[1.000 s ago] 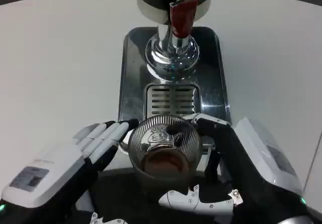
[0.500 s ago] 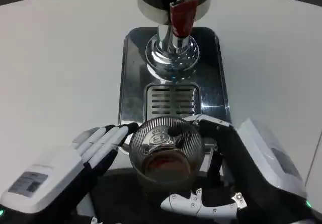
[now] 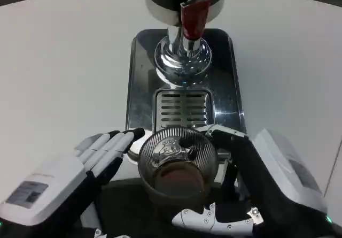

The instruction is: Grasp the cup under the faucet to collect the drink, then remove the cup.

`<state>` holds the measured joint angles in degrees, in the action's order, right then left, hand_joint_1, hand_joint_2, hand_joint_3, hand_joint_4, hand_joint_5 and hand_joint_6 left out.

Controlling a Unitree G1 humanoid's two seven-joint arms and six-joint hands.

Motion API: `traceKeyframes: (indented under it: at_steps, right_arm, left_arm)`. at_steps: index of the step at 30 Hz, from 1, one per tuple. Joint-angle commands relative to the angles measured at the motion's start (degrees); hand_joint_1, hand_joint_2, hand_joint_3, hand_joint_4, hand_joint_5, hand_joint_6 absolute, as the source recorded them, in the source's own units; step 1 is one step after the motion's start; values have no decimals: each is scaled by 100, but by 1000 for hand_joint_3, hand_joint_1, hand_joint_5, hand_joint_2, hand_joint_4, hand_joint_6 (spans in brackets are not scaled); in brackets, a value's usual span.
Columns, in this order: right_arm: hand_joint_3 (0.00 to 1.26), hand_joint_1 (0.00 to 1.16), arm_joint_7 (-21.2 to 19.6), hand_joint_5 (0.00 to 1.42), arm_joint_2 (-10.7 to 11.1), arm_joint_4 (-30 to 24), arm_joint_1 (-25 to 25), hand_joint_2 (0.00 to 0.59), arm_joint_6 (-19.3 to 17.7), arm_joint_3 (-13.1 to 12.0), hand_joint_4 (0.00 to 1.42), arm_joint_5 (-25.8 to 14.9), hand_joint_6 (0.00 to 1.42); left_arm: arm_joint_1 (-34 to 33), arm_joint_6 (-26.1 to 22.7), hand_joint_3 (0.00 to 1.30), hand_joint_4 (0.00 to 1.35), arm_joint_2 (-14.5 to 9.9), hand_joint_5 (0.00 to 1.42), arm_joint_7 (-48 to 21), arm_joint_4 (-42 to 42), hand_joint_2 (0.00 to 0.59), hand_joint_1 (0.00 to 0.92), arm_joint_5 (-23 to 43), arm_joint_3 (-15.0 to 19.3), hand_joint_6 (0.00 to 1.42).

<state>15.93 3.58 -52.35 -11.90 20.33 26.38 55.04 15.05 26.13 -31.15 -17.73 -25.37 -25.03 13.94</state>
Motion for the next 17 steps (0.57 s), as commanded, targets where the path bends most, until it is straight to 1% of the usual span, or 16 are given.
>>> traceKeyframes:
  at_steps: [1, 17]
  right_arm:
    - [992, 1024, -21, 1149, -170, -281, -159, 112, -209, 173, 1098, 16, 1382]
    - [992, 1025, -28, 1149, -188, -319, -261, 112, -290, 144, 1098, 1, 1382]
  left_arm:
    - [70, 5, 0, 0, -32, 0, 63, -1, 81, 149, 63, 22, 0]
    - [64, 20, 0, 0, -69, 0, 37, 27, 84, 136, 118, 42, 0]
